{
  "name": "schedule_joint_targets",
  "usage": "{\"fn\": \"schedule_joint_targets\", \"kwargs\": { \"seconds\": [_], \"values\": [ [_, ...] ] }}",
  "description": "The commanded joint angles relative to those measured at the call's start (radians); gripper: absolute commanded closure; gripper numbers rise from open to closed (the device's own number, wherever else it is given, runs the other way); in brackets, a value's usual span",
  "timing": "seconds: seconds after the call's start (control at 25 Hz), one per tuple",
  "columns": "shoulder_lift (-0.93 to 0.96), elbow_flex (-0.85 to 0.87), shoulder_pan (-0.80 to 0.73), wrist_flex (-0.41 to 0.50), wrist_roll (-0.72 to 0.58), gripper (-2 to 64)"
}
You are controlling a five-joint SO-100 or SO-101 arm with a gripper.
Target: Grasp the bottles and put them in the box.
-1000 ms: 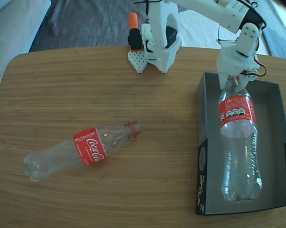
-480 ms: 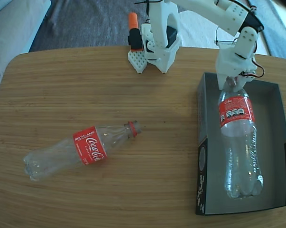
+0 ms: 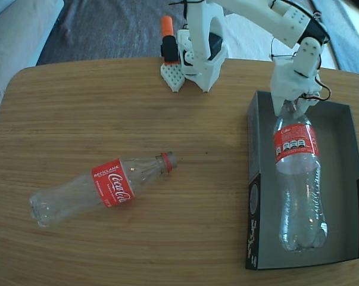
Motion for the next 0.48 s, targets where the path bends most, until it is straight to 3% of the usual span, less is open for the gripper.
{"fn": "schedule_joint_targets", "kwargs": {
  "seconds": [0.0, 0.44],
  "values": [
    [-0.035, -0.058, 0.026, -0.005, 0.0, 61.5],
    [-0.101, -0.081, 0.025, -0.043, 0.0, 61.5]
  ]
}}
